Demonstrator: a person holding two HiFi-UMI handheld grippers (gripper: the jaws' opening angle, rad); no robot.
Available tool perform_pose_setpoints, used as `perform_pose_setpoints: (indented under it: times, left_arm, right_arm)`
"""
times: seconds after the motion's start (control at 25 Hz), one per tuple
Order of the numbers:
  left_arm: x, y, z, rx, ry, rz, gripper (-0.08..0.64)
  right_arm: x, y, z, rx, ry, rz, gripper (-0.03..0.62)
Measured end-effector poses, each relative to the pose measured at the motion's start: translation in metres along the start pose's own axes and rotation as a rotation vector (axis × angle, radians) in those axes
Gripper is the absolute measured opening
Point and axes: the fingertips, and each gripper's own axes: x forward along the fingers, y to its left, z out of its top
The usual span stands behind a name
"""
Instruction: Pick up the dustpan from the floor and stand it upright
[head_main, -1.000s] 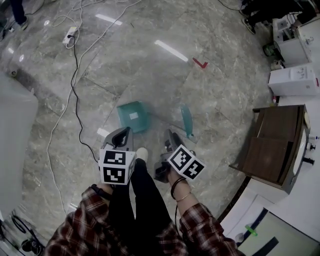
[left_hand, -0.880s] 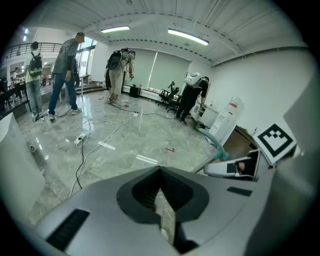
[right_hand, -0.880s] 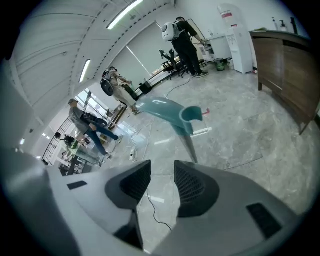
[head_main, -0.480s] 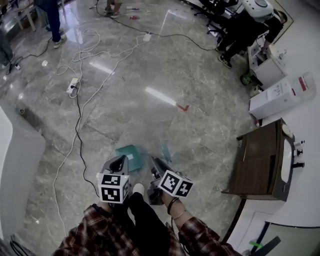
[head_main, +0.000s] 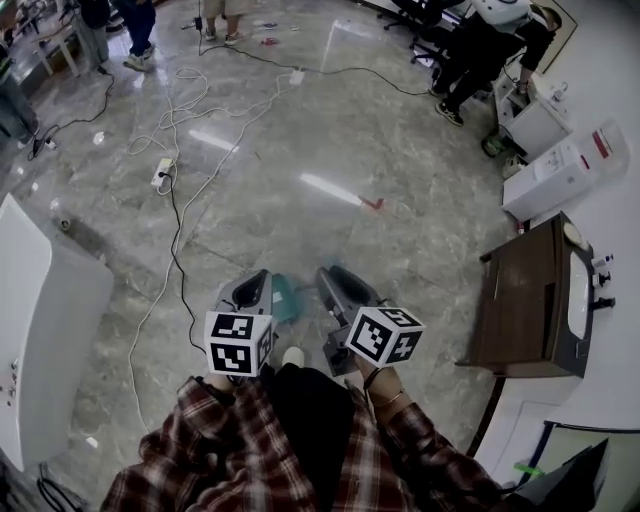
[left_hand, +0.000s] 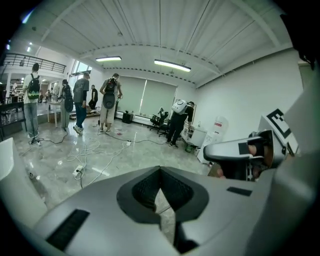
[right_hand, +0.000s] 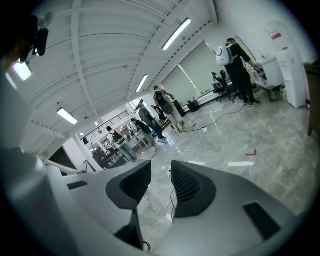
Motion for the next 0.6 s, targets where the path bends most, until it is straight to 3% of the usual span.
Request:
perform_pose_setpoints:
  times: [0.08,0.24,0.36,0.6]
  left_arm:
    - [-0.005,-0.006,0.010,0.005,-0.020,-0.006,0.000]
    - [-0.012,-0.017,0.023,0.035,-0.047,-0.023,0.001]
    - [-0.007,-0.022,0.032,0.054,-0.065,-0.031,0.002]
    - [-0.004,-0.032,0.034,0.062,-0.052,-0.042,0.002]
  right_arm:
    - [-0.006,0.010,0.006,-0.083,0.001,0.004,0.132]
    - [-0.015,0.025,0.021,-0.230,-0.021,-0.012,0.047]
    - [-0.015,0.026,0.029,-0.331,-0.012,-0.025,0.020]
    - [-0.020,0.015,0.031,-0.366,0.022,-0.039,0.011]
